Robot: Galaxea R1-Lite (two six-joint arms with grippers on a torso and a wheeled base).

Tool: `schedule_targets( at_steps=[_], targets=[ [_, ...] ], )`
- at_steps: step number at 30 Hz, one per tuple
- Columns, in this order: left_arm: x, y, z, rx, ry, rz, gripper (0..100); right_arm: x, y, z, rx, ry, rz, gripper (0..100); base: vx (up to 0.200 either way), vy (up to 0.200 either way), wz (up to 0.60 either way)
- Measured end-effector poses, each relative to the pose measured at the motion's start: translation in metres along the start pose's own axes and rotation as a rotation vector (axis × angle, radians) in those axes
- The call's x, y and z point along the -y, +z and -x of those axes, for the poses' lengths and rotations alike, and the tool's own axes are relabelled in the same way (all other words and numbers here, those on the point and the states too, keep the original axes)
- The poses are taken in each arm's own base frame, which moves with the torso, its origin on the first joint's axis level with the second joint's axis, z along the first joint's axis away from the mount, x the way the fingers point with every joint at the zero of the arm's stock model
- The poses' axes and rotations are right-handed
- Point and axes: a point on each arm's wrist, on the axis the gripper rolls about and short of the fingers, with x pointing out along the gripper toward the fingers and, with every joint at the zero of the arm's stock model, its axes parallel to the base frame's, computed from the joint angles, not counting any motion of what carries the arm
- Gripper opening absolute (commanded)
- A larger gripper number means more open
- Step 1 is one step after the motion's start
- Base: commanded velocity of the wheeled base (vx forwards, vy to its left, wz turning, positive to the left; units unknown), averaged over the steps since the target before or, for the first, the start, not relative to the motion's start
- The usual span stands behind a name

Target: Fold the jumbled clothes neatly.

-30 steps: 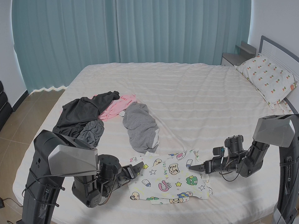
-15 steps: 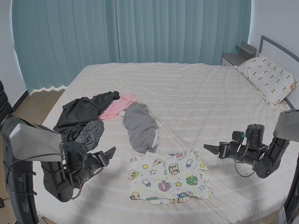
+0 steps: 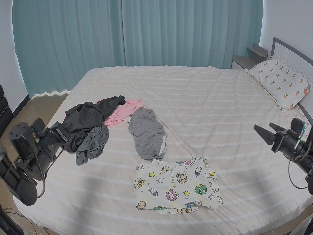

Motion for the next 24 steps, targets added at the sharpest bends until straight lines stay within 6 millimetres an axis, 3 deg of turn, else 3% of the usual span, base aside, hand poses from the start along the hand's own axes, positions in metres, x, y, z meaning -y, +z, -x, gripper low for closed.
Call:
schedule_targets(
  at_steps=[6, 12, 19, 24],
  targets=[
    [0.003, 0.028, 0.041, 0.027, 0.015, -0.053, 100, -0.011, 0.011, 0.053, -0.005, -0.08, 0.035, 100, 0.0, 0.0, 0.0],
    [0.002, 0.038, 0.083, -0.045, 0.051, -0.093, 100, -0.021, 0.008, 0.103, -0.063, -0.142, 0.041, 100, 0.0, 0.0, 0.0],
    [-0.002, 0.041, 0.143, -0.135, 0.102, -0.165, 100, -0.033, -0.009, 0.154, -0.055, -0.187, 0.07, 100, 0.0, 0.0, 0.0],
    [-0.009, 0.033, 0.186, -0.171, 0.143, -0.209, 100, -0.035, -0.032, 0.177, -0.007, -0.217, 0.107, 100, 0.0, 0.0, 0.0]
  ],
)
